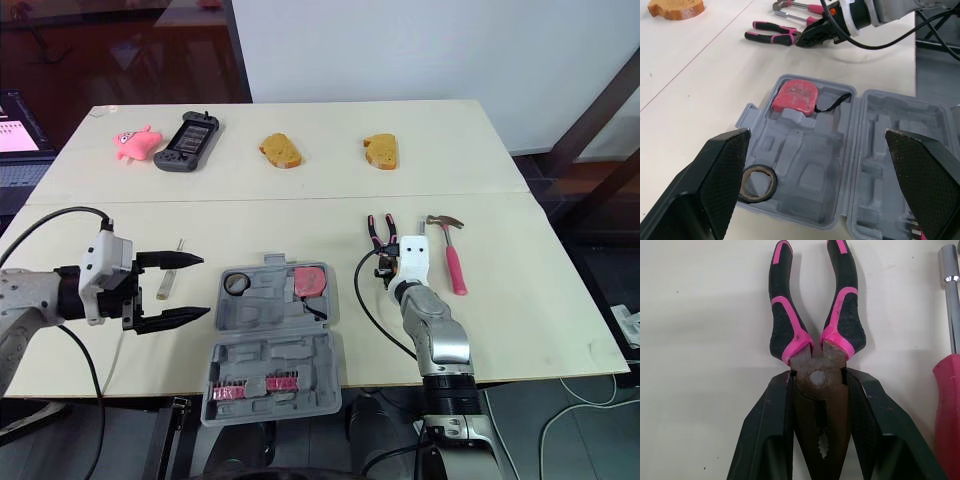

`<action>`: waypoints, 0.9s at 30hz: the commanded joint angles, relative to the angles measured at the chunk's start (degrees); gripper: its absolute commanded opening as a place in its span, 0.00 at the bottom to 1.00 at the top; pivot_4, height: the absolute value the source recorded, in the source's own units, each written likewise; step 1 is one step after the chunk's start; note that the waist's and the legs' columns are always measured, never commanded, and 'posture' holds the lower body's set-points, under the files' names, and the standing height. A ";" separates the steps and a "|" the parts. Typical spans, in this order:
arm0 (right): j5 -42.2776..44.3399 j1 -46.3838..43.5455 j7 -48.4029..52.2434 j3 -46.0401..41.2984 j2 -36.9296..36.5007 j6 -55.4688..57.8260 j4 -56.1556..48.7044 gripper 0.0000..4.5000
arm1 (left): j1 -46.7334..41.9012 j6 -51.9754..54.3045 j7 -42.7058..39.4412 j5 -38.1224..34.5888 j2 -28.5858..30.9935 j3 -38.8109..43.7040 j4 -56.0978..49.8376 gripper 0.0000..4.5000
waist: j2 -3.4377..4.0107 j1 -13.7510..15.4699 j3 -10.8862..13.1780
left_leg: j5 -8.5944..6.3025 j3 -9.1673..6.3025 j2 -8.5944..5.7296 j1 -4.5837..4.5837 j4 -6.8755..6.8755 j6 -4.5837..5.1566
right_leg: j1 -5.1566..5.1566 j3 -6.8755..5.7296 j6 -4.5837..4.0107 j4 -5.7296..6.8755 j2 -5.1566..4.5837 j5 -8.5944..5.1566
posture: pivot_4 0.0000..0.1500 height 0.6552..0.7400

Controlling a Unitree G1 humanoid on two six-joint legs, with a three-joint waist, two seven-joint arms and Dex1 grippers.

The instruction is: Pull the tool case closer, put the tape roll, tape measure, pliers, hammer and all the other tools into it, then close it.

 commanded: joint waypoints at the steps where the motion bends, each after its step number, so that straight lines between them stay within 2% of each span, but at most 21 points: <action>1: -0.94 0.29 1.45 1.48 -0.86 -0.17 -1.43 0.22 | 0.32 -0.94 0.53 0.32 -0.54 0.44 -1.33 1.00 | 0.00 0.01 0.00 | 0.00 0.00 0.00 0.00 0.00 0.00 | 0.00 0.00 0.00 0.00 0.00 0.00 | 1.00 1.00; 8: -4.10 0.13 4.17 4.87 -4.56 -0.75 -4.59 0.22 | 0.09 -1.23 0.65 1.20 -1.53 -0.44 -1.02 1.00 | 0.01 -0.05 0.01 | 0.00 0.00 0.00 0.00 0.00 0.00 | -0.01 0.00 0.00 0.00 0.00 0.00 | 1.00 1.00; 14: -3.31 -0.83 6.75 4.38 -6.66 1.10 -7.66 0.22 | 0.14 -1.74 0.57 1.85 -2.04 -1.07 -0.61 1.00 | 0.05 0.09 0.03 | 0.00 0.01 0.00 -0.02 0.01 0.00 | -0.02 0.01 0.00 0.00 -0.01 0.00 | 1.00 1.00; 20: -2.27 0.29 9.50 6.69 -6.45 7.42 -7.18 0.22 | 0.10 -2.02 0.60 2.26 -2.33 -1.55 -0.51 1.00 | 0.05 0.06 0.03 | 0.00 0.00 0.00 -0.02 0.00 0.00 | -0.02 0.00 0.00 0.00 0.00 0.00 | 1.00 1.00; 26: 0.07 1.85 10.23 5.12 -4.64 8.61 -7.44 0.22 | 0.34 -2.33 0.41 2.53 -2.07 -1.73 -0.31 1.00 | 0.04 -0.02 0.02 | 0.00 0.00 0.00 -0.01 0.00 0.00 | -0.02 0.00 0.00 0.00 0.01 0.00 | 1.00 1.00; 27: 0.17 2.02 10.32 5.02 -4.67 8.69 -7.52 0.33 | 0.26 -2.34 0.36 2.58 -2.03 -1.78 -0.18 1.00 | 0.03 -0.02 0.02 | 0.00 0.00 0.00 -0.01 0.00 0.00 | -0.02 0.00 0.00 0.00 0.01 0.00 | 1.00 1.00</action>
